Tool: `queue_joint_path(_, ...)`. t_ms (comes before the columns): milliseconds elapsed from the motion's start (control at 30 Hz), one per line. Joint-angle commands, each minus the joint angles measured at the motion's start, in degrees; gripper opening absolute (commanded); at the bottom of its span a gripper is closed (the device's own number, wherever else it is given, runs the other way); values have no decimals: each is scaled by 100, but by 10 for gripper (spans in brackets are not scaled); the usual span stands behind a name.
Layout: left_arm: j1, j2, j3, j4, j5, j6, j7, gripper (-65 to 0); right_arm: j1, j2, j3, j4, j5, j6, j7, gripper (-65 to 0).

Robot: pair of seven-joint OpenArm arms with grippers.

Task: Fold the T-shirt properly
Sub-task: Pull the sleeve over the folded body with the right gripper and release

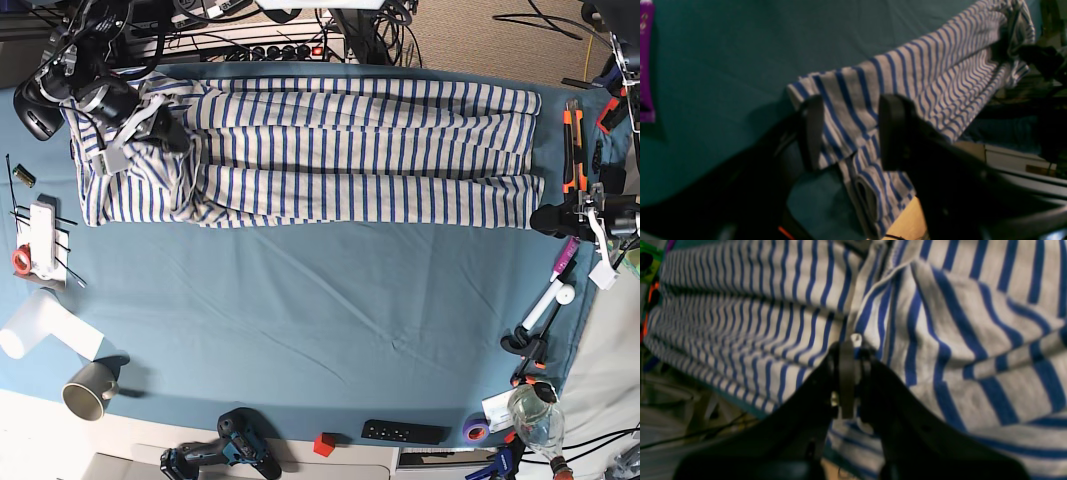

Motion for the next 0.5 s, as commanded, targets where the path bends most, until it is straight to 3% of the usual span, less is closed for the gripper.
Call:
queue_joint_path(0, -111, -142, -31, 76, -136, -8, -16, -373, -2, 81, 28, 103, 199, 10, 13, -650)
queue_joint_path(467, -111, -142, -31, 76, -136, -8, -16, -373, -17, 83, 31, 103, 188, 10, -260, -650)
